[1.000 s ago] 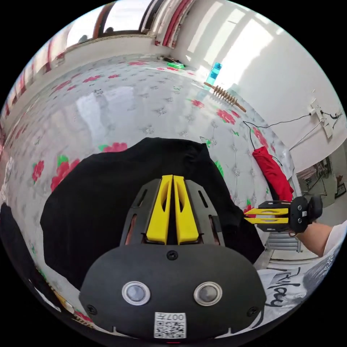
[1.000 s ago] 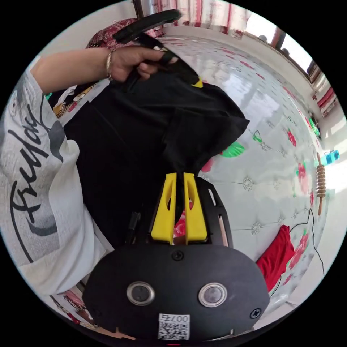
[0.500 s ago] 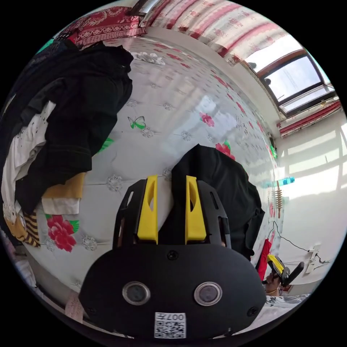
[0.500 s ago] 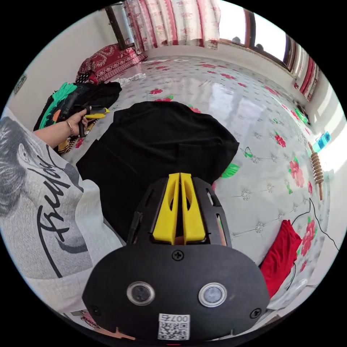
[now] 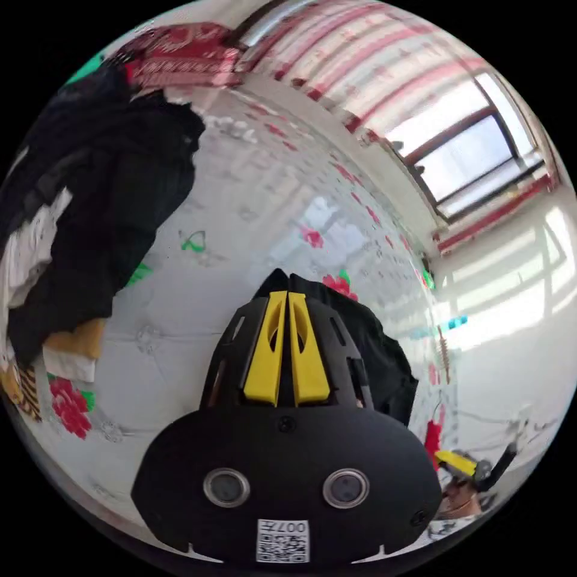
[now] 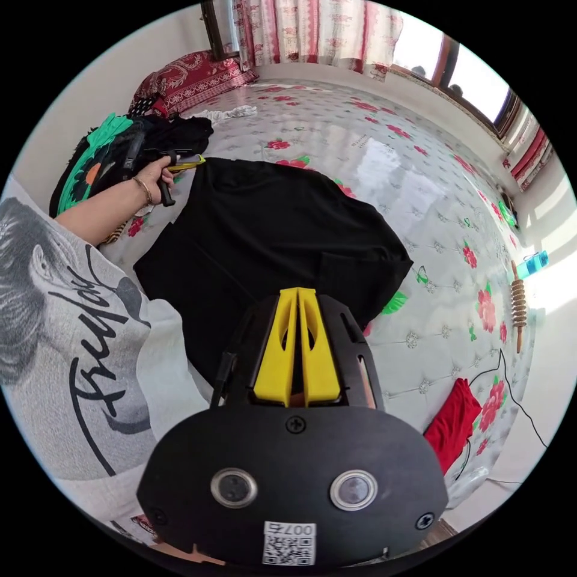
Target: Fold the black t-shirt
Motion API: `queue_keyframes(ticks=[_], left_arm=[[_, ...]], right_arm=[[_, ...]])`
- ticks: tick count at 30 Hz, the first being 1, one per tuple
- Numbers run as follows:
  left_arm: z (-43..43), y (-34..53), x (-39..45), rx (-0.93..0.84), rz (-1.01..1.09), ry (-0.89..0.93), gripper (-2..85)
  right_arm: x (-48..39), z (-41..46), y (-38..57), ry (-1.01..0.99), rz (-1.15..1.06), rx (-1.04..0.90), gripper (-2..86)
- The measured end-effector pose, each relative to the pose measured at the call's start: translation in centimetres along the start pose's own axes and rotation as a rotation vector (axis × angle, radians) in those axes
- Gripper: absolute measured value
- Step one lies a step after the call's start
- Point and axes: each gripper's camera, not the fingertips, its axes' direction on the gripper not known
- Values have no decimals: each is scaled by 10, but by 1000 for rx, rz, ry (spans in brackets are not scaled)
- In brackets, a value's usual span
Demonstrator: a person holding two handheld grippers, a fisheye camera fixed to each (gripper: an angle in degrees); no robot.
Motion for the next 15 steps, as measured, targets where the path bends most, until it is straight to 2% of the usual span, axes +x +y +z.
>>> queue_keyframes(ticks=[1,3,6,10,15], left_arm=[[0,6,19,-6,123,17,7],[6,38,72,-93,510,0,88],[4,75,88,-130,685,4,100],[-10,88,58,-127,602,-33,98],[-12,65,-34,-164,224,-76,97]], right_arm=[[0,4,-13,-31,5,-7,-2],[-1,12,-36,-77,8,-16,-2],[-4,26,-80,-143,-1,-27,0],[-20,44,-160,-188,-85,-11,8],[-58,57,-286,-280,-211,48,31]])
